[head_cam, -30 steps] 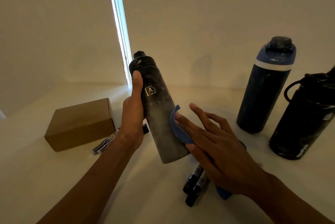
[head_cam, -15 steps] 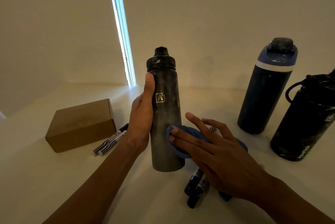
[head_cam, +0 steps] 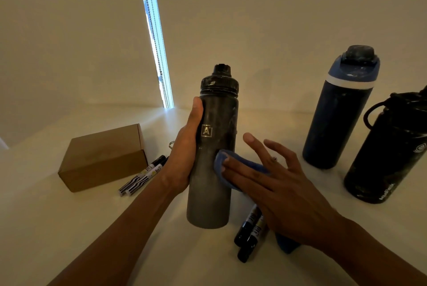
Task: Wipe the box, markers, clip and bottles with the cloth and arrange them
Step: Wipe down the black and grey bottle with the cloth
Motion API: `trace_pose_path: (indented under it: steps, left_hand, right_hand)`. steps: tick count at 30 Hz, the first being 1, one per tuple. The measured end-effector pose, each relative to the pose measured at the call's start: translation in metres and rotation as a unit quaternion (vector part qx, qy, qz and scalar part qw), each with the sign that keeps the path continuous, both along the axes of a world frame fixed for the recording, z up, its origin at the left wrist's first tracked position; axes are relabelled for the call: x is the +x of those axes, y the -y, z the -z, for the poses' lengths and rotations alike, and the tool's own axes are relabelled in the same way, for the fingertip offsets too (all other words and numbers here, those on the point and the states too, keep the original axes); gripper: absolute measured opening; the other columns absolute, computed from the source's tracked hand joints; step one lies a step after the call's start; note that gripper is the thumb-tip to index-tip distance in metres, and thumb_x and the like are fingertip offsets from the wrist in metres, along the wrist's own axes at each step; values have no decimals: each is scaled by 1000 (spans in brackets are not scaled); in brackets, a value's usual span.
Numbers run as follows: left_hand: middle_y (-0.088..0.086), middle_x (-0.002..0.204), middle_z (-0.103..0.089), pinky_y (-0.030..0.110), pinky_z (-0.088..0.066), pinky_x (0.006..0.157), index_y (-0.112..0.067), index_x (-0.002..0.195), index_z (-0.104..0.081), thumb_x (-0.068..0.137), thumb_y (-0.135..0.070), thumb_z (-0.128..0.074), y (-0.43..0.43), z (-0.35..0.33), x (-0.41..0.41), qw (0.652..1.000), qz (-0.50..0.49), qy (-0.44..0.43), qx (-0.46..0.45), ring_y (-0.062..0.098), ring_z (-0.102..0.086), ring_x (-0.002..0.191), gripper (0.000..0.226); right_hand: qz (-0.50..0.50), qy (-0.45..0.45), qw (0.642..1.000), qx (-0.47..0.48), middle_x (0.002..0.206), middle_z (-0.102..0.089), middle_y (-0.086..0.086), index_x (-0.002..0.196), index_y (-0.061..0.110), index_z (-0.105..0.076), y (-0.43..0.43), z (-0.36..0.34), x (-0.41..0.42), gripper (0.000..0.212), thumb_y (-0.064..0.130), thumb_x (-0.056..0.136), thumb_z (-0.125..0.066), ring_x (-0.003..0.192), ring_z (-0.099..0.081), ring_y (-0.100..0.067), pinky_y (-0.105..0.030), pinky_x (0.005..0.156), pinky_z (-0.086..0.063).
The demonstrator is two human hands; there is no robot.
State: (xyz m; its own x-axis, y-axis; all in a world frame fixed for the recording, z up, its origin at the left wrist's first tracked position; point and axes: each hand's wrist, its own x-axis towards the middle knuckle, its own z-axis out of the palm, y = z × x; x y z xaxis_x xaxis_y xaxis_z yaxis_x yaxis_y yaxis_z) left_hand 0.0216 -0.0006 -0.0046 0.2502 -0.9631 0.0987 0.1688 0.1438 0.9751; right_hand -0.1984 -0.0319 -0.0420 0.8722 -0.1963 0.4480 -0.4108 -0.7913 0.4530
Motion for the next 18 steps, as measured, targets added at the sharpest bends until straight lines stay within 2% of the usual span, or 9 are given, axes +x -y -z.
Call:
trace_pose_path:
  steps: [2, 5, 8, 10, 12, 13, 15, 18]
  left_hand:
    - [18, 129, -71, 46, -57, 100, -14, 139, -61, 85, -71, -44, -1, 1, 0, 1000, 4, -23, 4, 36, -67, 122, 80]
    - [18, 128, -72, 47, -58, 99, -16, 135, -65, 87, -75, -54, 0, 2, -1, 999, 16, -42, 10, 35, -69, 118, 76]
    - [18, 131, -70, 51, -55, 103, -17, 138, -63, 92, -68, -52, 1, 5, 1, 999, 10, -48, 12, 37, -66, 124, 69]
    - [19, 131, -70, 49, -55, 102, -14, 140, -62, 88, -66, -50, 0, 5, 2, 998, 31, -54, 10, 34, -68, 120, 74]
    - [16, 127, -73, 42, -59, 94, -14, 136, -64, 93, -66, -54, -1, 3, 2, 998, 36, -49, 8, 31, -71, 114, 69]
    - [16, 125, -73, 40, -60, 91, -14, 136, -64, 93, -66, -54, -2, 2, 2, 998, 40, -53, 9, 31, -71, 113, 68]
    - [16, 121, -75, 40, -62, 88, -16, 135, -65, 90, -65, -50, -3, 3, 0, 996, 62, -57, 7, 30, -73, 108, 68]
    - [10, 109, -79, 37, -64, 83, -25, 121, -71, 85, -61, -46, -3, 2, -4, 996, 73, -47, -3, 25, -76, 96, 57]
  right_hand:
    - [1, 17, 1000, -4, 172, 0, 0, 164, 26, -3, 1, -4, 1, 130, 54, 66, -85, 157, 4, -35, -54, 124, 4]
    - [23, 71, 997, -19, 172, 0, 1, 164, 25, -2, 3, -10, 4, 115, 42, 79, -77, 157, 1, -37, -57, 124, -2]
    - [29, 95, 995, -16, 171, -11, -2, 164, 24, -6, 4, -11, 5, 109, 39, 82, -75, 157, -3, -39, -60, 122, -11]
    - [0, 54, 998, -24, 172, -8, -1, 164, 26, -8, 2, -5, 4, 115, 45, 74, -77, 157, -2, -38, -59, 123, -6]
    - [-11, 6, 1000, -28, 172, 1, 1, 164, 28, -5, 0, -1, 3, 129, 50, 65, -84, 157, 2, -37, -57, 123, 1]
    - [-11, 7, 999, -30, 172, 3, 2, 164, 28, -2, 1, -2, 2, 128, 50, 66, -81, 157, 3, -36, -57, 123, 2]
    - [5, 44, 999, -29, 172, 3, 3, 164, 29, 1, 5, -7, 1, 114, 43, 76, -70, 157, 2, -38, -60, 123, -3]
    - [57, 122, 991, -12, 172, 1, 1, 164, 28, 1, 13, -20, 4, 99, 28, 87, -60, 157, 0, -40, -62, 121, -13]
